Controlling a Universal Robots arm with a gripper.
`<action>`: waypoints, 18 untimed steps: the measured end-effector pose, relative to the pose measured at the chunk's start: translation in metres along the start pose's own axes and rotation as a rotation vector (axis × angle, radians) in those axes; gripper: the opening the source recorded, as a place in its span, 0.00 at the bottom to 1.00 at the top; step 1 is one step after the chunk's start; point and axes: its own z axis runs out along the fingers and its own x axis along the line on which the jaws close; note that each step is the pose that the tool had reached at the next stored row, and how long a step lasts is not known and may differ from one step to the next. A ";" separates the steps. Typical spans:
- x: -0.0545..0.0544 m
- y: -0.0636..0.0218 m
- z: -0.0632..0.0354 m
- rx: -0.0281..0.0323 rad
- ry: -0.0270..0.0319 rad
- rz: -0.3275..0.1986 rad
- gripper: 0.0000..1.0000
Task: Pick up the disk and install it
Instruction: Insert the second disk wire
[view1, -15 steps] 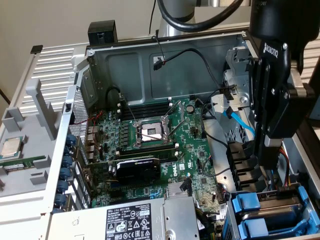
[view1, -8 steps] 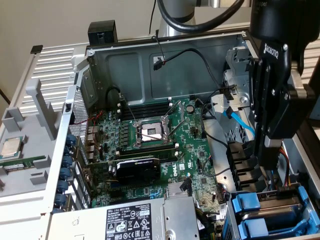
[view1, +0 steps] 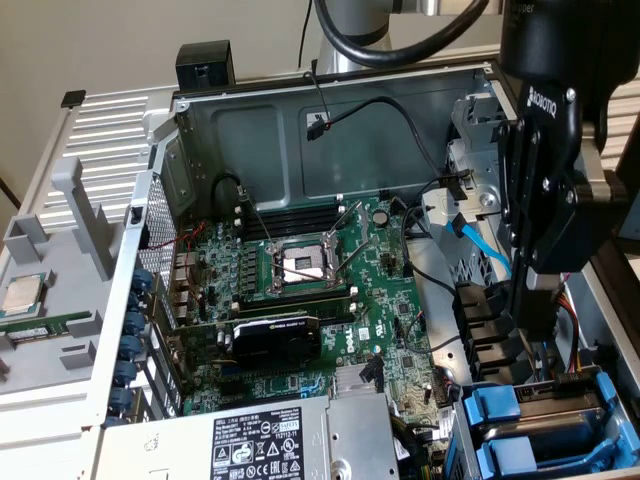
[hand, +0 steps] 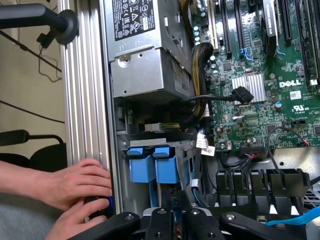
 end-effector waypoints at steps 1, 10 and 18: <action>0.000 0.0000 0.0000 0.0000 -0.0003 0.000 0.16; 0.000 0.0000 0.0000 -0.0002 -0.0016 0.000 0.16; 0.006 0.0005 -0.0159 0.0102 -0.0027 0.004 0.16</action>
